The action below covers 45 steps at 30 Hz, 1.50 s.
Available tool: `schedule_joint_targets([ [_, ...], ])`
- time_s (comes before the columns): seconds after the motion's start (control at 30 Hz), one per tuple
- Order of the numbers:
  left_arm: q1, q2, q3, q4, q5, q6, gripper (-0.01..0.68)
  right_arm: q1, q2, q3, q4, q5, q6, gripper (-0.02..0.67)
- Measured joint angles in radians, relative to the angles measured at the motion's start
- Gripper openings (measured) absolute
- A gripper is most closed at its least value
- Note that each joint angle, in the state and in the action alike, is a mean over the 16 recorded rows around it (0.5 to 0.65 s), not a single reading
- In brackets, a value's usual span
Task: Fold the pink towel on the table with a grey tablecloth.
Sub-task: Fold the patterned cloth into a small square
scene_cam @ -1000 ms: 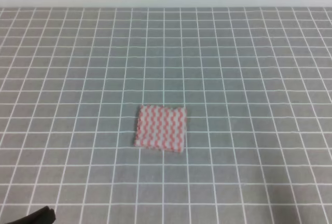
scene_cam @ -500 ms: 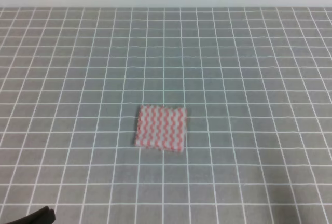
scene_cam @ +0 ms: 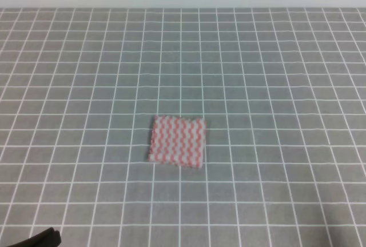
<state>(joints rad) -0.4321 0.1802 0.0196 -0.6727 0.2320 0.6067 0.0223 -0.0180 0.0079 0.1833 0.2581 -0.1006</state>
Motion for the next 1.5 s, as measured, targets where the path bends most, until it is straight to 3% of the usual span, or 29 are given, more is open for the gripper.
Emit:
schedule_joint_targets([
  [0.5,0.0,0.0,-0.001,0.008,-0.01,0.007,-0.002,0.001,-0.006,0.014,-0.02,0.04,0.021,-0.016],
  [0.8,0.014,-0.024,-0.001,0.134,-0.049,0.043,-0.002,0.001,-0.005,0.012,-0.017,0.04,0.021,-0.016],
  [1.03,0.115,-0.097,0.0,0.241,-0.057,-0.015,-0.002,0.001,-0.005,0.012,-0.016,0.041,0.021,-0.016],
  [1.33,0.277,-0.187,-0.001,0.319,-0.018,-0.213,-0.002,0.001,-0.007,0.015,-0.015,0.04,0.021,-0.016],
  [1.5,0.31,-0.208,-0.001,0.382,0.026,-0.283,-0.002,0.001,-0.006,0.014,-0.014,0.04,0.021,-0.016],
])
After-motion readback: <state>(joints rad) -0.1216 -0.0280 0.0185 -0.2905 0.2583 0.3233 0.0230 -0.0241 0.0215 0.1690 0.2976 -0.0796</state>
